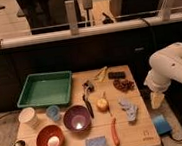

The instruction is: Place pepper in plastic cup

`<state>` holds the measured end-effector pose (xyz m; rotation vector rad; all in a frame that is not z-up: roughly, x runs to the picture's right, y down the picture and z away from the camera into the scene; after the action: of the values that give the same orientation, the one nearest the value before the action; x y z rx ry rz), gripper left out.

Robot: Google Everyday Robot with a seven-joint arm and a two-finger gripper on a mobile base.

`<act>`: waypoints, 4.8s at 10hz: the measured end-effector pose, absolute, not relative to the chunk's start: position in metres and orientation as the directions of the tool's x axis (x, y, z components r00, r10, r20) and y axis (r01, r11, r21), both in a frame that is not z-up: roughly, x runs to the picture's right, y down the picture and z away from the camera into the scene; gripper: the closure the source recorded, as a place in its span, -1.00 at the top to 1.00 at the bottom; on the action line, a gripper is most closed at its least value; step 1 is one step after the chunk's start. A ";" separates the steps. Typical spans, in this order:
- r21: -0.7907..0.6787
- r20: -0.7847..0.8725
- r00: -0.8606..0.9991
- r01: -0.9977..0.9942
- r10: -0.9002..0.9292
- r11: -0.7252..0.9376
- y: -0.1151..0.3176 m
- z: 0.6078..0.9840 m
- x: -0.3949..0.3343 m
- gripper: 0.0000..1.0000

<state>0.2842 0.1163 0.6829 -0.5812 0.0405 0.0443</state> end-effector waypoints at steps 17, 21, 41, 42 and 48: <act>-0.573 0.037 0.983 0.169 -0.180 0.802 0.170 0.714 0.207 0.60; -0.565 0.100 0.959 0.274 -0.265 0.778 0.195 0.728 0.183 0.60; -0.463 0.368 0.765 0.644 -0.529 0.609 0.262 0.759 0.139 0.60; -0.455 0.382 0.751 0.660 -0.538 0.598 0.265 0.760 0.136 0.60; -0.409 0.447 0.682 0.732 -0.579 0.545 0.282 0.769 0.132 0.60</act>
<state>0.1315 0.2816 0.7686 -0.6112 -0.2733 -0.7886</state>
